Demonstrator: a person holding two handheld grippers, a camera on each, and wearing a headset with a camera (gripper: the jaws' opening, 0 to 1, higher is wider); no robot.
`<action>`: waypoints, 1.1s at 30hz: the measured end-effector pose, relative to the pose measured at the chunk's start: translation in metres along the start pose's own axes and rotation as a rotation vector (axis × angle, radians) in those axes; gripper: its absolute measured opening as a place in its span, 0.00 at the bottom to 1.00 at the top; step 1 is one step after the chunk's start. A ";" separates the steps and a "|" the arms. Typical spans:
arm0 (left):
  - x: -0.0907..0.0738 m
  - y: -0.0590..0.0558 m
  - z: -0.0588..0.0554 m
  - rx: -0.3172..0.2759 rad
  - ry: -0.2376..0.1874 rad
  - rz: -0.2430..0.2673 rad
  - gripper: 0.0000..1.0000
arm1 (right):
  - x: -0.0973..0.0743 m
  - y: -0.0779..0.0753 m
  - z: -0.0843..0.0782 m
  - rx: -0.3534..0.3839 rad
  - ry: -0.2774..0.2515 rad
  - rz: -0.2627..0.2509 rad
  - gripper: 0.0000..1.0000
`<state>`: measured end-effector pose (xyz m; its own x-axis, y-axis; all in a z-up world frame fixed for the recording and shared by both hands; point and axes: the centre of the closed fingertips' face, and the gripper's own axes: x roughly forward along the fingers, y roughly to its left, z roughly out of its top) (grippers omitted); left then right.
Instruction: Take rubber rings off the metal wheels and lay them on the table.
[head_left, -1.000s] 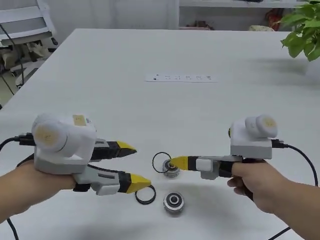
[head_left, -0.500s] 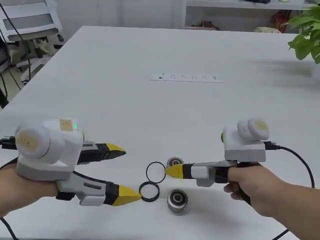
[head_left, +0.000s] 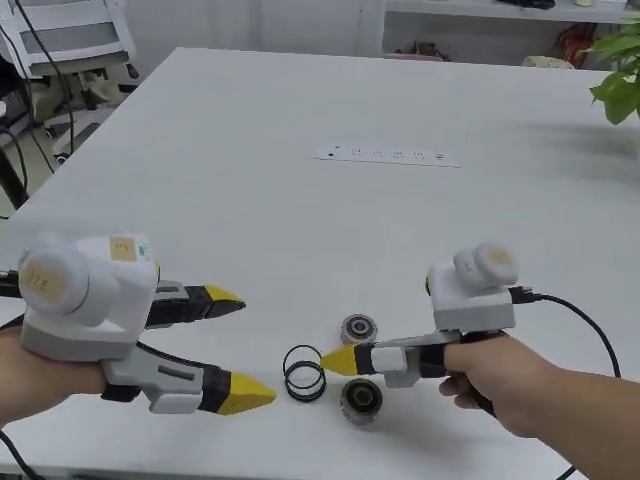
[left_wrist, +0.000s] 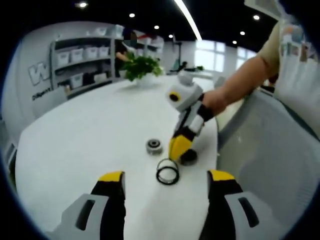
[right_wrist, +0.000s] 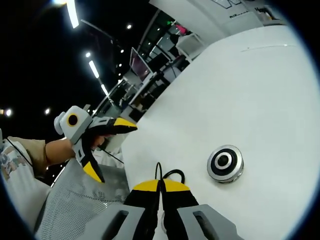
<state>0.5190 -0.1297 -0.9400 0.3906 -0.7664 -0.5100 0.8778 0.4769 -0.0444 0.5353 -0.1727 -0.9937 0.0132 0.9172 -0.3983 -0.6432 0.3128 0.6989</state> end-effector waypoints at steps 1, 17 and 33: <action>0.000 0.000 -0.001 -0.002 0.001 -0.001 0.67 | 0.001 0.000 -0.002 -0.003 0.009 -0.004 0.00; 0.000 -0.001 -0.007 -0.013 0.015 -0.001 0.68 | 0.001 -0.016 -0.006 -0.031 0.027 -0.063 0.00; 0.000 -0.001 -0.007 -0.023 0.018 -0.003 0.68 | -0.010 -0.012 0.006 -0.065 -0.021 -0.073 0.18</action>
<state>0.5159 -0.1274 -0.9464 0.3827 -0.7598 -0.5256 0.8723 0.4845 -0.0652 0.5476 -0.1838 -0.9948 0.0777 0.8976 -0.4338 -0.6880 0.3632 0.6283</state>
